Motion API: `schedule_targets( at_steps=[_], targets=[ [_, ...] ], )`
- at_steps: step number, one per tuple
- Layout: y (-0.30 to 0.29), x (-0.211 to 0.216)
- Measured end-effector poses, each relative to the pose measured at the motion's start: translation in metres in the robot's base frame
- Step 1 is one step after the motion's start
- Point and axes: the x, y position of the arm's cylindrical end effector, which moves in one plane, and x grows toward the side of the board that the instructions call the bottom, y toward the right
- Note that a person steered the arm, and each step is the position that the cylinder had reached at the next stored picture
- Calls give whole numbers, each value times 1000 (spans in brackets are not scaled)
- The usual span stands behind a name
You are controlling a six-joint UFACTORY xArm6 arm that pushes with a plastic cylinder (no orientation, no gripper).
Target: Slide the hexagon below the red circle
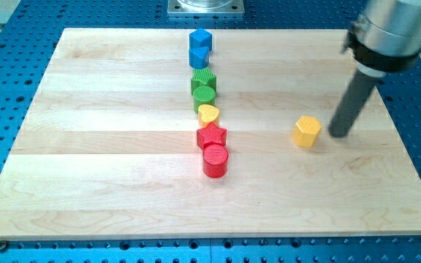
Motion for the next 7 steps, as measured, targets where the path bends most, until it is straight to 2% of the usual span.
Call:
schedule_targets(
  at_steps=[1, 3, 4, 5, 6, 7],
  targets=[
    [-47, -17],
    [-61, 93],
    [-6, 59],
    [-10, 38],
    [43, 77],
    [27, 99]
  ],
)
